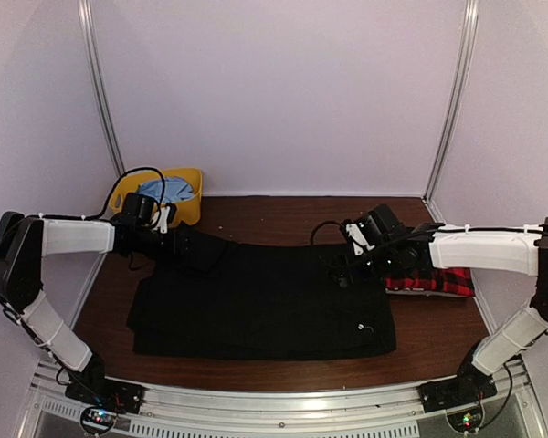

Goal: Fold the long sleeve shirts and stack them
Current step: Pick up the sleeve from the 1/3-folded shirt.

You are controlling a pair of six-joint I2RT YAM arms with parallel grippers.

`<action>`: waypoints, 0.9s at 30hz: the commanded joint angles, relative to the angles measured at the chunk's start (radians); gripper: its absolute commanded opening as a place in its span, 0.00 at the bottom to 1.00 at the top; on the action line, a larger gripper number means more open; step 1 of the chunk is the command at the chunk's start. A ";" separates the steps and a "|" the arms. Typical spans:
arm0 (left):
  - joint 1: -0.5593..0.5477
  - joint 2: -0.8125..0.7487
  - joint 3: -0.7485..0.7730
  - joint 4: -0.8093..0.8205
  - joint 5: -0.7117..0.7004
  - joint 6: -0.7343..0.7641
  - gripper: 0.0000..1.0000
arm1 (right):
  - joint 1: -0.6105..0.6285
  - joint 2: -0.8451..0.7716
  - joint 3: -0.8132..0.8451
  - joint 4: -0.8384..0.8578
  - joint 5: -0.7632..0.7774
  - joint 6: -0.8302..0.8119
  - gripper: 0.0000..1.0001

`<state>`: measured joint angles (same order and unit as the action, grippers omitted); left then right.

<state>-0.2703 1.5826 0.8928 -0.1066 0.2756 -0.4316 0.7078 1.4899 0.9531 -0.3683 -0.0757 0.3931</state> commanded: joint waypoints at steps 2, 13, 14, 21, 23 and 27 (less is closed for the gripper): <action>0.039 0.092 0.096 -0.006 0.050 0.066 0.68 | -0.028 0.020 0.032 0.017 -0.054 -0.035 0.84; 0.060 0.210 0.175 -0.039 0.061 0.088 0.61 | -0.057 0.059 0.057 0.003 -0.110 -0.060 0.83; 0.060 0.211 0.173 -0.038 0.066 0.089 0.61 | -0.062 0.066 0.061 0.000 -0.114 -0.062 0.83; 0.060 0.240 0.154 -0.010 0.117 0.090 0.44 | -0.101 0.110 0.113 -0.007 -0.127 -0.091 0.83; 0.060 0.232 0.153 -0.009 0.126 0.089 0.33 | -0.118 0.119 0.134 -0.009 -0.125 -0.095 0.83; 0.061 0.197 0.156 -0.014 0.151 0.087 0.11 | -0.158 0.146 0.177 0.003 -0.108 -0.099 0.83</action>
<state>-0.2169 1.8069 1.0393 -0.1482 0.3794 -0.3553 0.5842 1.6157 1.0760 -0.3763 -0.1978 0.3122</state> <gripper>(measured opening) 0.202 0.831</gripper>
